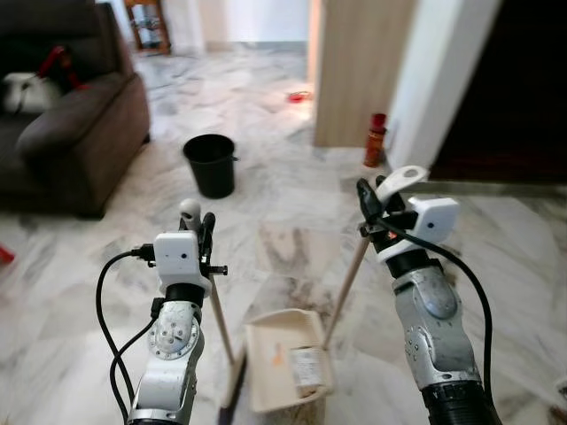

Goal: Sweep floor

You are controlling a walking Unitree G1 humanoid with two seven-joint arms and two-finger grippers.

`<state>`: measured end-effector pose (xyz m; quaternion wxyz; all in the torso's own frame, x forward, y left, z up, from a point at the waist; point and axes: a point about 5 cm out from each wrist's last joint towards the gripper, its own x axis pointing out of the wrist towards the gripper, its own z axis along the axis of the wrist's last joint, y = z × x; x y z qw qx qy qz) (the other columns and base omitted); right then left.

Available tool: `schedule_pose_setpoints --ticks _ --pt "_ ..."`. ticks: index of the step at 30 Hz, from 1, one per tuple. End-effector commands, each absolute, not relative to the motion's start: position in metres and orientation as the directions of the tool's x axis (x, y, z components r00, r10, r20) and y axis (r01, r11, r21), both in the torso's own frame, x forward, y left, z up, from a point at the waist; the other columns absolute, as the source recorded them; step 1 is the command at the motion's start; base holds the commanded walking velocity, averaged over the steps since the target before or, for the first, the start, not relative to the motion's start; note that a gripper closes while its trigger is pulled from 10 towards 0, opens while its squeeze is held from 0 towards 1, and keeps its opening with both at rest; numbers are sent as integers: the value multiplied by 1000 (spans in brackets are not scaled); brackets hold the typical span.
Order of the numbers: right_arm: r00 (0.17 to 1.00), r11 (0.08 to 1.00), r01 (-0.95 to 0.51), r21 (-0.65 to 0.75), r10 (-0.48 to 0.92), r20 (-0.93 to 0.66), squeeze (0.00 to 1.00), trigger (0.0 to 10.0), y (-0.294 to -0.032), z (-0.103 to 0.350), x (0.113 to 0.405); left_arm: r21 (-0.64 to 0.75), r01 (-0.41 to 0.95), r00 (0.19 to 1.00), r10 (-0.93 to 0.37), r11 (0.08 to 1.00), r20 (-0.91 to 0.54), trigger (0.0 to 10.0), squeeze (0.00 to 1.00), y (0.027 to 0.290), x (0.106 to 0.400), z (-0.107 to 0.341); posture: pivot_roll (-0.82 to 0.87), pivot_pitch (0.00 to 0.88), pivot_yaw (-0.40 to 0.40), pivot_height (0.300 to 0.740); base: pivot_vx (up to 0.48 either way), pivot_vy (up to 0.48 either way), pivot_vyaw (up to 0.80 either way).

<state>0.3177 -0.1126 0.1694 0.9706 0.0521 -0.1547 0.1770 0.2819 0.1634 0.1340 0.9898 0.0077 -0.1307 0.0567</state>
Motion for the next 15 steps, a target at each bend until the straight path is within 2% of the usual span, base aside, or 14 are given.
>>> schedule_pose_setpoints --ticks 1,10,15 --pt "883 932 -350 96 294 366 0 10000 -119 177 316 15 -98 936 87 995 341 10000 0 156 284 152 25 0 21 740 401 0 0" --pt "883 931 -352 90 299 362 0 10000 -115 175 315 25 -107 935 93 994 342 10000 0 158 281 152 37 0 20 740 408 0 0" --pt "881 928 -360 93 306 360 0 10000 -112 175 315 31 -112 935 95 993 343 10000 0 160 280 152 47 0 20 740 418 0 794"
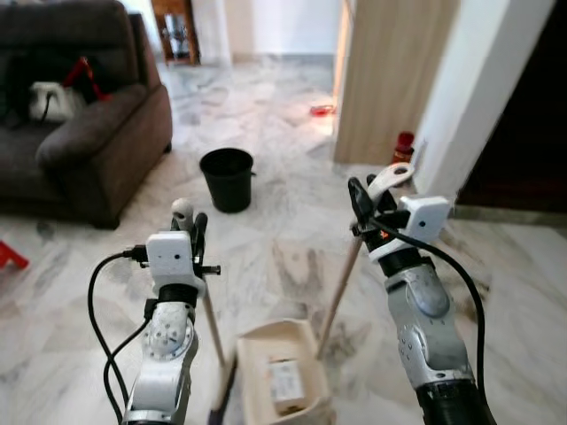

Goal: Sweep floor

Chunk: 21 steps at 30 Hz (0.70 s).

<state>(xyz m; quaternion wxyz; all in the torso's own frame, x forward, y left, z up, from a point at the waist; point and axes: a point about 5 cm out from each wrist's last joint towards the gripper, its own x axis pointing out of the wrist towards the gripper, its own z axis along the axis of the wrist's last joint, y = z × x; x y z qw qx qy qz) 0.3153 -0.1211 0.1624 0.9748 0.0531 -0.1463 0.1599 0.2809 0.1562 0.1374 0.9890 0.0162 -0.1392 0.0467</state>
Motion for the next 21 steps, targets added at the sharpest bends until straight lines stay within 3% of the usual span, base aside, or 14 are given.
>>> schedule_pose_setpoints --ticks 1,21 --pt "881 928 -361 96 306 360 0 10000 -112 175 316 31 -113 934 95 993 343 10000 0 160 280 152 49 0 21 740 424 0 794" --pt "894 927 -348 139 284 345 0 10000 -107 172 316 40 -114 936 94 993 340 10000 0 161 278 154 59 0 28 740 432 0 40"
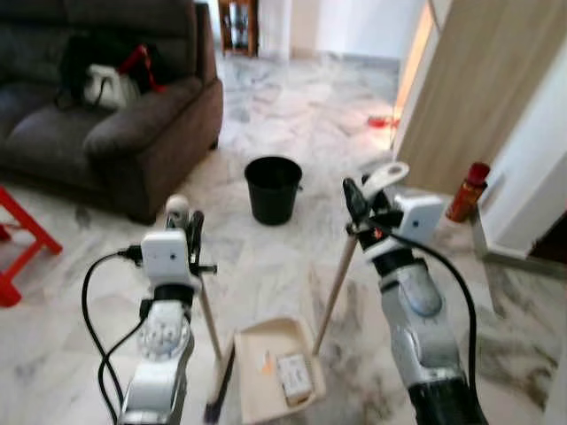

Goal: Sweep floor

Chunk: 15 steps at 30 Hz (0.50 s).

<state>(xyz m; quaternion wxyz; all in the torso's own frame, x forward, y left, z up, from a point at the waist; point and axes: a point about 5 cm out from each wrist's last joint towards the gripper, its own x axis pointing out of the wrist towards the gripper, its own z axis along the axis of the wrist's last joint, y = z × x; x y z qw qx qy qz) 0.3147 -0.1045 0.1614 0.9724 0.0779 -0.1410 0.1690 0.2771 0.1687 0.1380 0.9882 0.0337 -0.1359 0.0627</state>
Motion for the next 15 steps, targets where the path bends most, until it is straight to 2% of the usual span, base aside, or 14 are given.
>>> schedule_pose_setpoints --ticks 1,15 --pt "895 927 -347 142 282 344 0 10000 -107 172 316 39 -114 936 94 993 339 10000 0 161 278 154 60 0 28 740 439 0 0" --pt "906 933 -325 155 261 334 0 10000 -111 171 318 43 -132 939 111 990 326 10000 0 166 272 152 68 0 27 740 438 0 0"
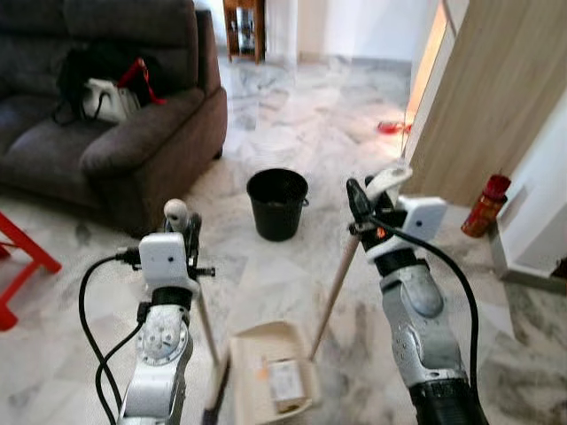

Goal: Sweep floor

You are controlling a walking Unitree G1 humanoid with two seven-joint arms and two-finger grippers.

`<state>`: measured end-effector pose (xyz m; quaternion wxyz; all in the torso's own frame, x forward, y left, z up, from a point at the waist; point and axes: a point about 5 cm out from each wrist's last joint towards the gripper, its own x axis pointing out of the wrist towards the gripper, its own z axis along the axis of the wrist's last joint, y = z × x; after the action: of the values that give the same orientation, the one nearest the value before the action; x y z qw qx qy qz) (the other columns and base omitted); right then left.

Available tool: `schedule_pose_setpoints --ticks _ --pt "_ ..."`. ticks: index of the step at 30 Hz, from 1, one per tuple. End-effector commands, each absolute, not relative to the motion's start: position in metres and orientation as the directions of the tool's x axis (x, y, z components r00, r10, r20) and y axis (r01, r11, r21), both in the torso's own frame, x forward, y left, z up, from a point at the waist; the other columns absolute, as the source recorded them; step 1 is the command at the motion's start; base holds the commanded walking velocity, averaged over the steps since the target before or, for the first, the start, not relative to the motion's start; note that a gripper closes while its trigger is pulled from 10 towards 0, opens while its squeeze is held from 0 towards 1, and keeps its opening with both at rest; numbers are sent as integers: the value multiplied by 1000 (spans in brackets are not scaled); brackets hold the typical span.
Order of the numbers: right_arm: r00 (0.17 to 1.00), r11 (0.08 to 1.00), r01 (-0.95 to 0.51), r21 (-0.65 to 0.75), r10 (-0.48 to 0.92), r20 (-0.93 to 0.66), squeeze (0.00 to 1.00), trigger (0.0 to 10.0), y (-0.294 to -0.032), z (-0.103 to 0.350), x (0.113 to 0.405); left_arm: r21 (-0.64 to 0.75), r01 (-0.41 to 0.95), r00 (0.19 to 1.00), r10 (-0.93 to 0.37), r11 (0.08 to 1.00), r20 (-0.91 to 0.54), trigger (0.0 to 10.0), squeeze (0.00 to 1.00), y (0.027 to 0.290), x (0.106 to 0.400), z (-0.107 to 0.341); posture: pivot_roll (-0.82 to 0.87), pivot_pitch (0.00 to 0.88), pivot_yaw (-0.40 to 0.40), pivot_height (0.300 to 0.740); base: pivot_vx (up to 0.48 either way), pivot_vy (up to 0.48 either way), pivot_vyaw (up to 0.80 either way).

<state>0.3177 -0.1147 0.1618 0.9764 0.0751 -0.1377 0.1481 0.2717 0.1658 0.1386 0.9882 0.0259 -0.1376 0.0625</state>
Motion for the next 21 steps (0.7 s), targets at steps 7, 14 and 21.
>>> schedule_pose_setpoints --ticks 7,14,21 --pt "905 932 -326 155 261 335 0 10000 -110 172 318 42 -136 939 115 990 324 10000 0 166 272 152 69 0 27 740 440 0 0" --pt "905 934 -325 151 260 337 0 10000 -111 173 318 40 -132 939 112 990 325 10000 0 165 273 153 70 0 29 740 439 0 0" --pt "905 933 -325 156 259 338 0 10000 -111 174 318 37 -133 939 114 990 325 10000 0 164 274 154 70 0 29 740 439 0 0"
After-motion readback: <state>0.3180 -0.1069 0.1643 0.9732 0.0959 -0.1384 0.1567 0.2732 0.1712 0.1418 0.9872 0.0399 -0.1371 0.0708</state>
